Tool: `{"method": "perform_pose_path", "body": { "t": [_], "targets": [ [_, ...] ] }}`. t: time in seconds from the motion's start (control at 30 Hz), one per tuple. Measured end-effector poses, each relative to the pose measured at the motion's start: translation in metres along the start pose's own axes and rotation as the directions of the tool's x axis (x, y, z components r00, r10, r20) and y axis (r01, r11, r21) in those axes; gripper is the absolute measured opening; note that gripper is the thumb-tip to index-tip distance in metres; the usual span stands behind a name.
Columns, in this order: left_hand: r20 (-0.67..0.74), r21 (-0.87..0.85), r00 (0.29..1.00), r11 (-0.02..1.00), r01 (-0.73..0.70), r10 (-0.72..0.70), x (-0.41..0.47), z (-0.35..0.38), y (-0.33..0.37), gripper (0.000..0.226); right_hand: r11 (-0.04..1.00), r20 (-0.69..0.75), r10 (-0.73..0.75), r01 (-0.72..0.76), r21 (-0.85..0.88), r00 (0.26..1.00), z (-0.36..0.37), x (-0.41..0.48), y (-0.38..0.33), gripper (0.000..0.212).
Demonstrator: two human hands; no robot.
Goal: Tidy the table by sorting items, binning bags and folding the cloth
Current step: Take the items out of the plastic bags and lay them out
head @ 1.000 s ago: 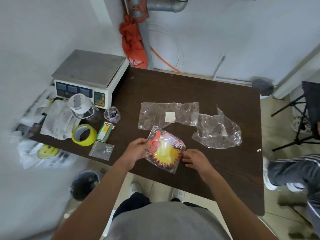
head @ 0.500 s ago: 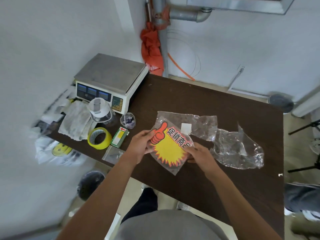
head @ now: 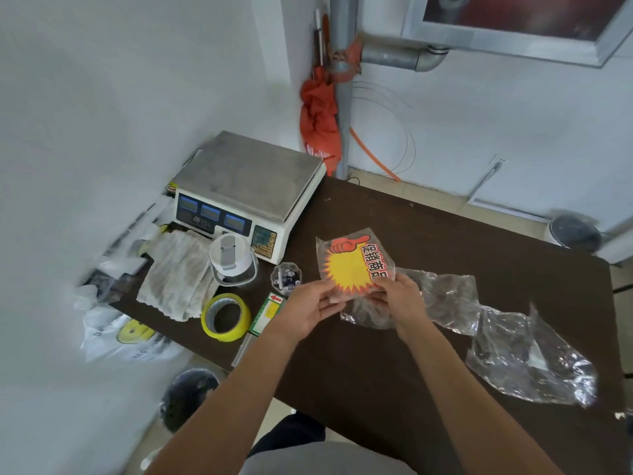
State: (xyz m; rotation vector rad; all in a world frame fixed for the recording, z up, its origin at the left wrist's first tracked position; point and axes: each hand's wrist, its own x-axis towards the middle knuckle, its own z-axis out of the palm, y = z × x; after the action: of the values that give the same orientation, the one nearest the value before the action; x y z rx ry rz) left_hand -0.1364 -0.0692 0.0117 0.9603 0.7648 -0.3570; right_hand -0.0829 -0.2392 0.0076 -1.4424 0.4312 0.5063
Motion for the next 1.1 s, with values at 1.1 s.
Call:
{"method": "perform_pose_path", "body": {
  "t": [1.1],
  "targets": [
    [-0.116,0.237,0.99,0.965,0.112,-0.086,0.063,-0.025,0.034,0.023,0.958,-0.044,0.222,-0.226,-0.175,0.974,0.12,0.085,0.011,0.015]
  ]
}}
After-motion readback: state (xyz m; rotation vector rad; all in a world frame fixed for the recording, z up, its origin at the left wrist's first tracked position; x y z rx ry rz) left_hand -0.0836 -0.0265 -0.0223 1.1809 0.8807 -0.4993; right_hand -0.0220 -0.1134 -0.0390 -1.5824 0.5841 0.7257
